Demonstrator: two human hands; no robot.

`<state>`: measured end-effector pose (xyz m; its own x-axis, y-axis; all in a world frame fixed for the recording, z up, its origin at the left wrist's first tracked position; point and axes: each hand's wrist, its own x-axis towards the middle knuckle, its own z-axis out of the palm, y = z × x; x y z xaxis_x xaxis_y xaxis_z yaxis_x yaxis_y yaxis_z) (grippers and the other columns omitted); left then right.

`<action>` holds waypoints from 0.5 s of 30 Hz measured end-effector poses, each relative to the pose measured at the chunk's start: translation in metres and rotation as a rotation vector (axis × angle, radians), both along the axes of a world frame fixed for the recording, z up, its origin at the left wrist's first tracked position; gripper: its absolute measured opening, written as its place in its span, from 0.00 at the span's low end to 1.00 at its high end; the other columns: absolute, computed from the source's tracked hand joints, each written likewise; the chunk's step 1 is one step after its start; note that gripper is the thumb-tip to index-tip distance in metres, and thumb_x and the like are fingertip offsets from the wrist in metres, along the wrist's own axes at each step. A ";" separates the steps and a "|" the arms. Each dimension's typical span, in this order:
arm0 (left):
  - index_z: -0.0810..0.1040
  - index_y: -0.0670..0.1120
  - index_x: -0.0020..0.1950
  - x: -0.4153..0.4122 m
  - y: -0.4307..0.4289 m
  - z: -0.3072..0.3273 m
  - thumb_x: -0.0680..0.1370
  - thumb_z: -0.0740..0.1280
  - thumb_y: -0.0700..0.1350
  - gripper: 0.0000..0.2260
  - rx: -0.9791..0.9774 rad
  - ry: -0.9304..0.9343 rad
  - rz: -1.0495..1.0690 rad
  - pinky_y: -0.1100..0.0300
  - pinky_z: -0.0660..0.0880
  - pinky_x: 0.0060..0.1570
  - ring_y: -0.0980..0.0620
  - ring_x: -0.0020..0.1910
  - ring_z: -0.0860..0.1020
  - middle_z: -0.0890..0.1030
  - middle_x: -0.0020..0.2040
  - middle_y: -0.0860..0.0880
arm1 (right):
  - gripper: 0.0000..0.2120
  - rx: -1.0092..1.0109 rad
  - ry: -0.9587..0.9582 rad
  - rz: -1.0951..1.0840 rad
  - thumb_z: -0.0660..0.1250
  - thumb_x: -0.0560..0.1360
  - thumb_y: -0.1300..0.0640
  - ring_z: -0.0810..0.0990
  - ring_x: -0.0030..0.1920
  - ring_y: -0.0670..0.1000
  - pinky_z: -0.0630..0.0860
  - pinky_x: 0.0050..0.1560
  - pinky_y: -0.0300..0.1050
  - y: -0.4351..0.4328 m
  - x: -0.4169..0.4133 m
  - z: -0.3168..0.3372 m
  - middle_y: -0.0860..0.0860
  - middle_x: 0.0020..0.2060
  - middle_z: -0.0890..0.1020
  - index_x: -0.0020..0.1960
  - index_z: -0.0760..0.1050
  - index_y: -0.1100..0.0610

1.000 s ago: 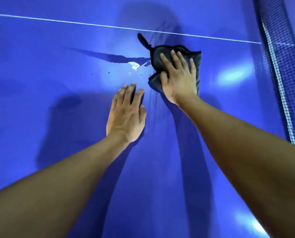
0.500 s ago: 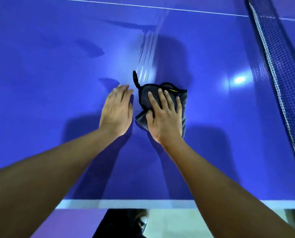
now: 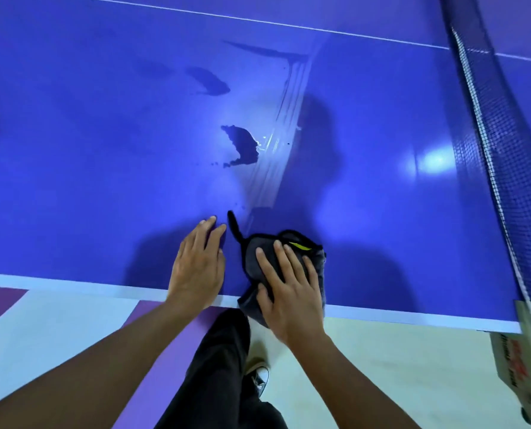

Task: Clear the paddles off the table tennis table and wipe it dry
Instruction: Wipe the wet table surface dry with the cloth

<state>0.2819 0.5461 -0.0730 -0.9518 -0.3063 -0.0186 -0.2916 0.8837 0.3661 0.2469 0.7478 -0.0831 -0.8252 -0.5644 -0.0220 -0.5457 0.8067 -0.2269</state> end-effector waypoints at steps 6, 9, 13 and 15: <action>0.72 0.43 0.71 -0.066 -0.029 -0.001 0.80 0.59 0.41 0.19 -0.007 0.030 0.018 0.48 0.67 0.69 0.42 0.70 0.70 0.70 0.74 0.43 | 0.30 0.004 0.029 0.086 0.60 0.79 0.44 0.53 0.82 0.48 0.54 0.79 0.59 -0.025 -0.073 -0.003 0.49 0.81 0.59 0.81 0.60 0.44; 0.71 0.42 0.73 -0.118 -0.053 -0.002 0.80 0.63 0.39 0.21 0.006 0.004 0.013 0.46 0.66 0.71 0.40 0.72 0.69 0.69 0.75 0.43 | 0.30 0.029 0.023 0.036 0.56 0.81 0.43 0.50 0.82 0.48 0.51 0.80 0.58 -0.053 -0.130 -0.004 0.48 0.82 0.56 0.82 0.57 0.43; 0.70 0.42 0.74 -0.194 -0.092 -0.003 0.80 0.62 0.38 0.21 -0.003 0.026 -0.010 0.45 0.65 0.72 0.41 0.72 0.67 0.68 0.76 0.43 | 0.29 0.050 0.018 -0.085 0.53 0.81 0.42 0.48 0.82 0.47 0.47 0.81 0.56 -0.086 -0.223 -0.005 0.47 0.82 0.54 0.82 0.54 0.42; 0.70 0.42 0.73 -0.234 -0.114 -0.007 0.79 0.62 0.38 0.21 -0.014 0.045 -0.026 0.44 0.66 0.72 0.40 0.71 0.68 0.69 0.75 0.42 | 0.29 0.060 0.019 -0.133 0.50 0.81 0.41 0.47 0.82 0.47 0.45 0.81 0.55 -0.100 -0.274 -0.007 0.47 0.82 0.54 0.82 0.53 0.41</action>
<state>0.0480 0.4316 -0.0799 -0.9592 -0.2813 0.0281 -0.2520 0.8959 0.3659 -0.0270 0.6475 -0.0898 -0.8931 -0.4484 -0.0361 -0.4371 0.8839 -0.1662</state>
